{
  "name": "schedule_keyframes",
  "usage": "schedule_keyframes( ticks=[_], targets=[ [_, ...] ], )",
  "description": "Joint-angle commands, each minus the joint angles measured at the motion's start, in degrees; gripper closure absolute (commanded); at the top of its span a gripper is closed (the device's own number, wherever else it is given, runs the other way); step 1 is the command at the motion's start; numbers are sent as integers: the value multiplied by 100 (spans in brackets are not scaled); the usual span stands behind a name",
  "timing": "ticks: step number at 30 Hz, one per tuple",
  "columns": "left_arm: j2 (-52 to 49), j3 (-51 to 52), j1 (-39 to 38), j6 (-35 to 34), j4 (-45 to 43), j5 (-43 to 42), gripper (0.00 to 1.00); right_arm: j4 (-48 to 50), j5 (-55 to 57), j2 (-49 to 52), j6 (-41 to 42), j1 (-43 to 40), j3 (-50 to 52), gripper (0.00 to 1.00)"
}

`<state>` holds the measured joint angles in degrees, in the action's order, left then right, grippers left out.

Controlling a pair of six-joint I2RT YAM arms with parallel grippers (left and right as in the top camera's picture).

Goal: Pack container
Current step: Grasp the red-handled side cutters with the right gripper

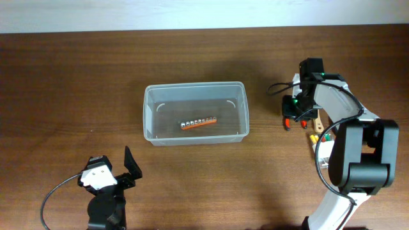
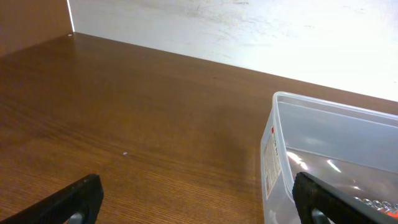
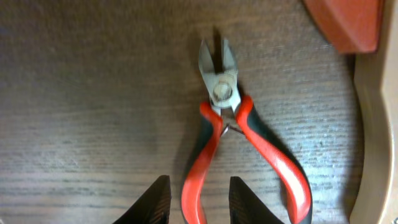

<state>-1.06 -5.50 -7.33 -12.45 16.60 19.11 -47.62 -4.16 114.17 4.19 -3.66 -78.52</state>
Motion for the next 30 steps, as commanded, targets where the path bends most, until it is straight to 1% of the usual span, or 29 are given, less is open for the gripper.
schedule_keyframes(
  ticks=[1, 10, 13, 19, 22, 23, 24, 30],
  targets=[
    [37, 17, -17, 50, 11, 20, 1, 116, -13, -33, 197, 37, 52, 69],
    [37, 17, -17, 50, 11, 20, 1, 258, -7, -26, 238, 37, 116, 69],
    [37, 17, -17, 50, 11, 20, 1, 341, 173, -22, 544, 37, 328, 69],
    [37, 17, -17, 50, 11, 20, 1, 529, 181, -22, 577, 37, 514, 69],
    [37, 17, -17, 50, 11, 20, 1, 529, 179, -22, 575, 37, 514, 82],
    [37, 17, -17, 50, 11, 20, 1, 529, 173, -22, 575, 37, 514, 92],
    [37, 17, -17, 50, 11, 20, 1, 531, 153, -22, 575, 37, 514, 96],
    [37, 17, -17, 50, 11, 20, 1, 474, -74, -26, 468, 37, 396, 96]
  ],
)
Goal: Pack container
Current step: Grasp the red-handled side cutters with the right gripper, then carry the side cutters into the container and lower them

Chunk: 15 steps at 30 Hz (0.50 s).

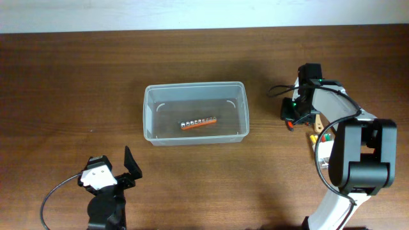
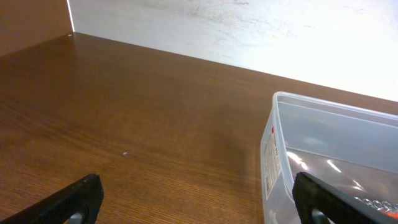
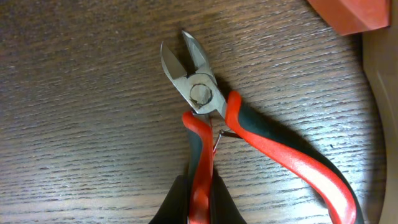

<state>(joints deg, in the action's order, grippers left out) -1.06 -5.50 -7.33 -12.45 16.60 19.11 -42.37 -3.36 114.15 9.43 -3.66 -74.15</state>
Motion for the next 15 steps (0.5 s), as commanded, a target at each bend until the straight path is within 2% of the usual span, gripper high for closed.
schedule_keyframes(
  ticks=[1, 7, 10, 15],
  targets=[
    [37, 17, -17, 50, 11, 20, 1, -81, -214, -35, -98, 37, -114, 96],
    [37, 17, -17, 50, 11, 20, 1, -586, -247, -190, -372, 39, -1139, 96],
    [37, 17, -17, 50, 11, 20, 1, -1102, -256, -258, -669, 90, -2197, 96],
    [37, 17, -17, 50, 11, 20, 1, -1853, -929, -258, -1980, 424, -3762, 96]
  ],
)
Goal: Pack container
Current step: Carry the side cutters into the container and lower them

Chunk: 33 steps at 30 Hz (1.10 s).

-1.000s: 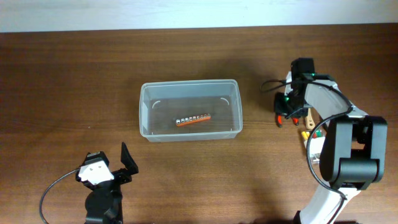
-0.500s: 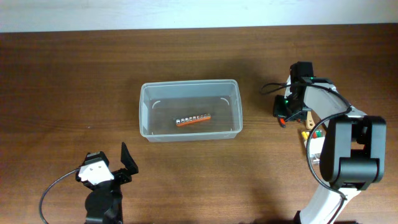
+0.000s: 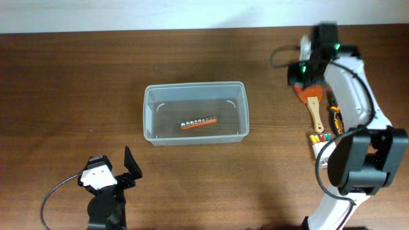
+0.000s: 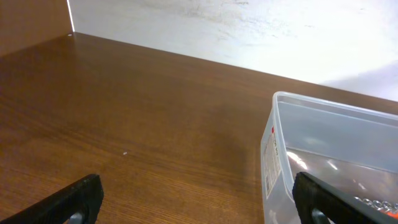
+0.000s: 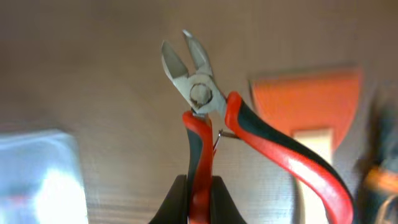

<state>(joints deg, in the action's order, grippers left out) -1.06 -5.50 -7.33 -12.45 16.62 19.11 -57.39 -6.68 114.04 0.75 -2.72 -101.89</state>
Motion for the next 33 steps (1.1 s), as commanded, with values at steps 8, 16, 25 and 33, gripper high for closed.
schedule_keyframes(
  ticks=[8, 16, 25, 33],
  targets=[
    [37, 17, -17, 50, 9, 20, 1, -1593, -927, -247, -3086, 1576, -2417, 96],
    [37, 17, -17, 50, 9, 20, 1, -1764, -920, -146, -3659, 2887, -2391, 96],
    [37, 17, -17, 50, 9, 20, 1, -1696, -920, 339, -3696, 3434, -2153, 96],
    [37, 17, -17, 50, 9, 20, 1, -1738, -925, 1169, -3565, 3501, -2098, 96]
  ],
)
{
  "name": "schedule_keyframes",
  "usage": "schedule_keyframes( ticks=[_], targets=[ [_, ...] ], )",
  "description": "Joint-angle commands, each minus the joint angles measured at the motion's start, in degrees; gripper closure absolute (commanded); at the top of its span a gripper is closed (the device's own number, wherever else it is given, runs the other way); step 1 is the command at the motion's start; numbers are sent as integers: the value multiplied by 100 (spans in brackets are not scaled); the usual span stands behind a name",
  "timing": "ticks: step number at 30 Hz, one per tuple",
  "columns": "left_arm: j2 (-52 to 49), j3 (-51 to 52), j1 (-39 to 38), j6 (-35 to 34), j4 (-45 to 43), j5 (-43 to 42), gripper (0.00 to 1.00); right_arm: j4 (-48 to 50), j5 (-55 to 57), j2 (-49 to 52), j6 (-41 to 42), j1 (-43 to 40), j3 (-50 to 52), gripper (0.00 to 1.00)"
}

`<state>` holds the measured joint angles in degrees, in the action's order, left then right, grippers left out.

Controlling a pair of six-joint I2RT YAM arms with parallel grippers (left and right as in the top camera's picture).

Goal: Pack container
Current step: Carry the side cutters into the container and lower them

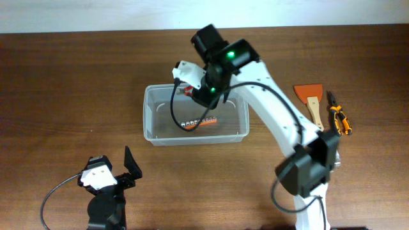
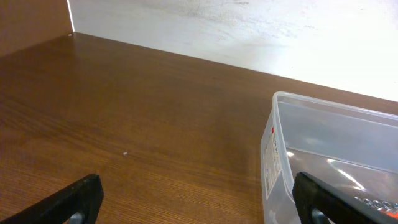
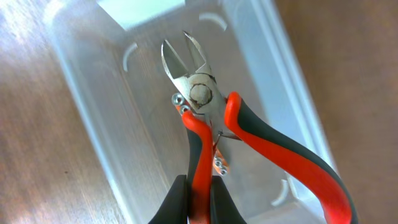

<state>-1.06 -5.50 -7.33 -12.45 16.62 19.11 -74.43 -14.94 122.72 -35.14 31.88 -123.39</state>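
A clear plastic container (image 1: 149, 115) sits mid-table with an orange bit holder (image 1: 199, 122) lying in it. My right gripper (image 3: 198, 198) is shut on one handle of the red-and-black cutters (image 3: 205, 115) and hangs above the container (image 3: 93, 118). In the overhead view the right gripper (image 1: 206, 89) is over the container's far rim. My left gripper (image 1: 131, 167) stands open near the front left of the table; the left wrist view shows its fingertips (image 2: 81, 199) wide apart and the container's wall (image 2: 273, 155) to the right.
At the right of the table lie an orange scraper with a wooden handle (image 1: 308, 99) and orange-and-black pliers (image 1: 339, 116). The right arm (image 1: 281, 121) reaches across the container's right end. A pale wall (image 2: 236, 25) bounds the table's far edge.
My right gripper, still holding the cutters, has moved from above the scraper at the far right to above the container's far rim. The left gripper has not moved.
My right gripper was open around one handle of the cutters on the table at the right. Then it was shut on that handle. Then it held the cutters up over the scraper, and now over the container. The left arm stayed still.
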Motion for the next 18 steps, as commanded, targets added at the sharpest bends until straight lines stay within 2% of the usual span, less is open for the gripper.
schedule_keyframes(
  ticks=[1, 11, 12, 13, 14, 18],
  targets=[
    [37, 17, -17, 50, 9, 20, 1, -48, -101, 393, 24, 42, 52, 96],
    [37, 17, -17, 50, 9, 20, 1, -269, -98, 968, 22, 42, 57, 96],
    [37, 17, -17, 50, 9, 20, 1, -273, -98, 975, 22, 42, 55, 91],
    [37, 17, -17, 50, 9, 20, 1, -275, -98, 977, 22, 42, 55, 69],
    [37, 17, -17, 50, 9, 20, 1, -278, -98, 977, 24, 42, 57, 62],
    [37, 17, -17, 50, 9, 20, 1, -323, -92, 975, 299, 35, 55, 55]
  ],
)
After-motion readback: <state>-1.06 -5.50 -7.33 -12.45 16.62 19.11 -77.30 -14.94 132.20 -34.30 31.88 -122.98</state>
